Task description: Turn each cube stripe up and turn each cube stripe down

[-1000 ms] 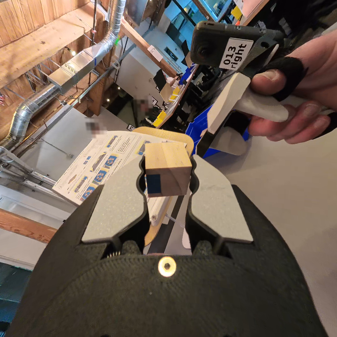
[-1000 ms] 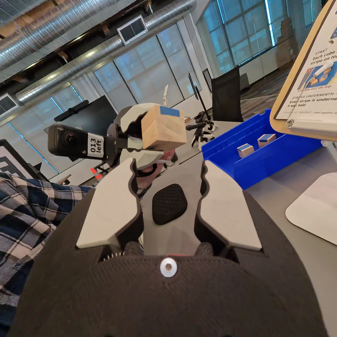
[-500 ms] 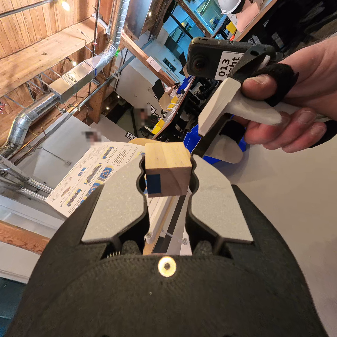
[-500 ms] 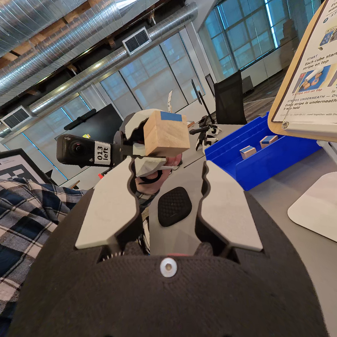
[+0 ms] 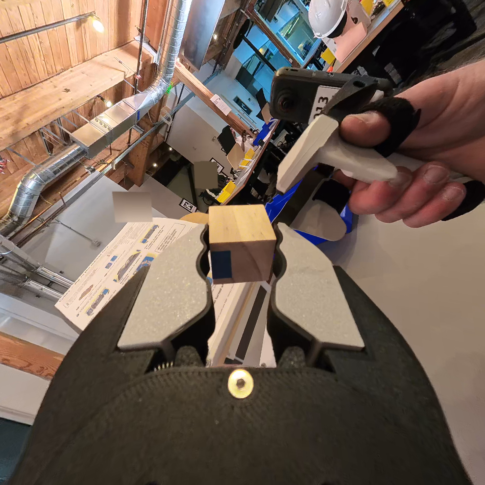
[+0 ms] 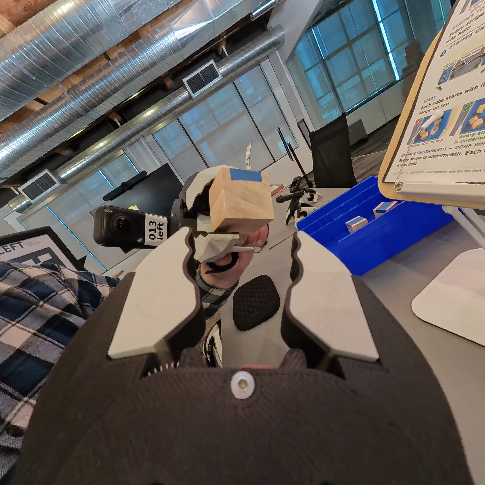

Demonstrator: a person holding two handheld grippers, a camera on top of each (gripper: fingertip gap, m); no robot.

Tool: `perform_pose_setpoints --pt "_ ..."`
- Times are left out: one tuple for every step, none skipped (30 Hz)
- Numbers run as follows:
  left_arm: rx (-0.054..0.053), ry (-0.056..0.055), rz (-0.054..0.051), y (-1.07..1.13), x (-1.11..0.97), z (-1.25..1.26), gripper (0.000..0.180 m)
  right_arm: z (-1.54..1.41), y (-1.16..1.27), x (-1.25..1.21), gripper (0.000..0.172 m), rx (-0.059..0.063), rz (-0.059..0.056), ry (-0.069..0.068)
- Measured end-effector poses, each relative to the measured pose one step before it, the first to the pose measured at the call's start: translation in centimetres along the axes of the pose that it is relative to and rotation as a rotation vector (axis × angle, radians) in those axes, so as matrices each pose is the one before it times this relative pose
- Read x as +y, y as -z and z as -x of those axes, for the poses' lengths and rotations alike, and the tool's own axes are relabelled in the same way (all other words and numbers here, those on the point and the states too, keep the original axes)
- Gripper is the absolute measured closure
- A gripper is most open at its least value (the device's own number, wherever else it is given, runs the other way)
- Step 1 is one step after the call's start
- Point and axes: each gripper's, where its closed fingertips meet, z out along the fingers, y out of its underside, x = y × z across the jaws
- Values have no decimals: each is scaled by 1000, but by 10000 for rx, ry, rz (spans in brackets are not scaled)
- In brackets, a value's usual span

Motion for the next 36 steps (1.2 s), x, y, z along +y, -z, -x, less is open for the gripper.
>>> perform_pose_setpoints --pt "-33 15 -50 -121 -137 32 135 43 126 -124 101 -21 -44 -27" --pt "-20 27 -53 -103 -158 32 135 32 126 -110 101 -2 -34 5" --pt "-11 13 -51 -110 -147 11 135 21 127 -105 100 1 -36 8" --pt "-11 -15 -36 -102 -123 -18 135 37 123 -106 100 -12 -41 -29" --pt "-30 -22 -41 -95 -106 -7 135 34 109 -83 100 -24 -30 -52" --pt "-6 17 -49 -105 -111 -37 135 29 86 -52 99 -6 -9 -33" --pt "-1 33 -58 -109 -113 -46 135 14 86 -58 99 18 -13 -5" --pt "4 14 -50 -104 -99 -64 135 53 81 -95 99 0 -30 -1" --pt "-12 -10 -38 -92 -88 -56 135 95 74 -110 98 -22 -35 -13" --pt "5 3 -66 -57 -146 -59 135 109 57 -127 98 -37 -33 -32" --pt "28 33 -75 -27 -168 -75 135 115 41 -133 98 -53 -38 -41" --pt "-4 18 -65 -15 -162 -29 135 104 26 -92 98 -59 -23 -38" --pt "0 -21 -25 -18 -105 -45 135 42 -16 -42 98 -47 7 -41" --pt "22 -30 -23 -16 -96 -75 135 -14 -42 3 98 -36 16 -65" --pt "39 4 -48 -13 -115 -79 135 9 -69 4 97 -68 -1 -104" --pt "18 12 -22 -19 -69 -40 135 105 -106 8 97 -132 3 -142" --pt "17 -10 0 -43 -17 -34 135 212 -173 79 96 -189 37 -169" --pt "10 -27 -53 -20 -102 -31 135 284 -186 85 96 -225 39 -161" --pt "30 -18 -70 -6 -137 -58 135 254 -175 47 97 -202 5 -132" --pt "46 -4 -72 -1 -173 -75 135 139 -135 8 97 -150 -6 -131" --pt "52 -23 -101 8 -224 -102 135 76 -98 -20 97 -138 -17 -151" --pt "63 -44 -127 23 -286 -131 135 60 -59 -65 97 -150 -41 -163" --pt "98 -36 -118 10 -281 -190 135 69 -40 -64 98 -167 -40 -170" --pt "54 -34 -98 -14 -269 -149 135 123 -28 -30 103 -199 -12 -150" --pt "35 -34 -71 -33 -229 -123 135 204 -56 14 108 -220 24 -91" --pt "3 -29 -63 -37 -216 -96 135 207 -62 48 109 -164 40 -31" --pt "-7 -3 -23 -37 -113 -41 135 231 -47 27 111 -112 32 31" --pt "3 11 -12 -35 -24 -22 135 425 -11 -26 125 -205 15 103" --pt "-3 20 -29 -13 21 10 135 268 -16 -26 127 -78 28 107" --pt "-4 49 -51 11 6 20 135 21 3 -15 127 103 48 133" --pt "4 44 24 -44 139 10 135 -88 42 -20 127 198 57 191" --pt "17 25 11 -47 168 -19 135 -142 58 3 127 230 87 199" --pt "6 30 39 -82 243 -11 135 -225 89 -21 127 293 79 236" --pt "2 33 91 -135 356 -12 135 -306 103 -19 126 369 83 268" --pt "23 65 111 -127 421 -27 135 -356 84 46 127 413 130 284" --pt "-7 70 41 -85 343 -44 135 -309 65 51 127 396 169 315"
